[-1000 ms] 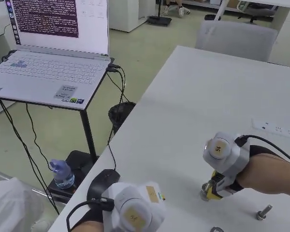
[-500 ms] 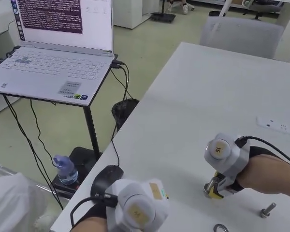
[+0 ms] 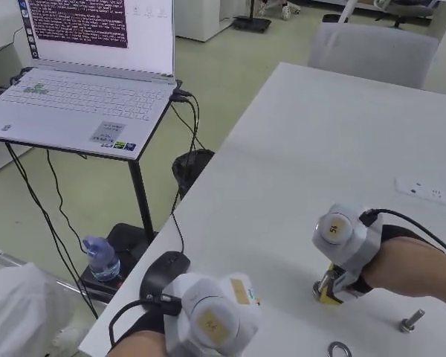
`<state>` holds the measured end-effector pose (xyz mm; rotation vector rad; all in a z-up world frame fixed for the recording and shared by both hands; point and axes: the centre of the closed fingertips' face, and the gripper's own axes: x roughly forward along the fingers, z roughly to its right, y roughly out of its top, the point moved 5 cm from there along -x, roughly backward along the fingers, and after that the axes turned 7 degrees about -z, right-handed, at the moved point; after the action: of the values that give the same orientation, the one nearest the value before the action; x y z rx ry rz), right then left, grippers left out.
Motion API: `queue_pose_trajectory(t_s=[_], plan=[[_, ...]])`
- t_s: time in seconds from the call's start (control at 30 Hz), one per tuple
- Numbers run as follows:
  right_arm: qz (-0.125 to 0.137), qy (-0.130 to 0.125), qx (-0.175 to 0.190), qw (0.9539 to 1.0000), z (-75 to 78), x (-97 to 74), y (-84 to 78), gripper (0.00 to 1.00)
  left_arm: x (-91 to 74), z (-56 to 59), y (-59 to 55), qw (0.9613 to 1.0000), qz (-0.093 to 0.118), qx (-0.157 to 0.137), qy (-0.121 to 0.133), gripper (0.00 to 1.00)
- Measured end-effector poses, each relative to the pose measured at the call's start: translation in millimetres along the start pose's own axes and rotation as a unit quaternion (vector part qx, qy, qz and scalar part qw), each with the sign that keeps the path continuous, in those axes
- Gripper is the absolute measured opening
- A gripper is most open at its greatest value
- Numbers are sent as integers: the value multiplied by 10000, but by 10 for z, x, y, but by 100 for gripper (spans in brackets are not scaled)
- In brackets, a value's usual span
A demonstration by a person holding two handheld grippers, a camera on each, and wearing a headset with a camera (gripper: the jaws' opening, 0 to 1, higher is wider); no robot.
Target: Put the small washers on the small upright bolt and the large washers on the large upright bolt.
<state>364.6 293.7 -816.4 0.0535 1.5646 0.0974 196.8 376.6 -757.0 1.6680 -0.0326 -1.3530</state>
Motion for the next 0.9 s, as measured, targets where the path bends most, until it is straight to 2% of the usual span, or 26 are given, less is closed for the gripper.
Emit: queue_pose_trajectory(t_s=[0.2, 0.5, 0.9], plan=[[43, -8, -38, 10000, 3, 3, -2, 24, -5, 6, 6, 10000, 4, 5, -4, 73], [123, -5, 10, 9999, 14, -34, -40, 32, -10, 19, 10, 10000, 16, 15, -10, 72], [128, -89, 87, 9998, -39, -171, -245, 32, -26, 29, 30, 10000, 14, 59, 11, 72]])
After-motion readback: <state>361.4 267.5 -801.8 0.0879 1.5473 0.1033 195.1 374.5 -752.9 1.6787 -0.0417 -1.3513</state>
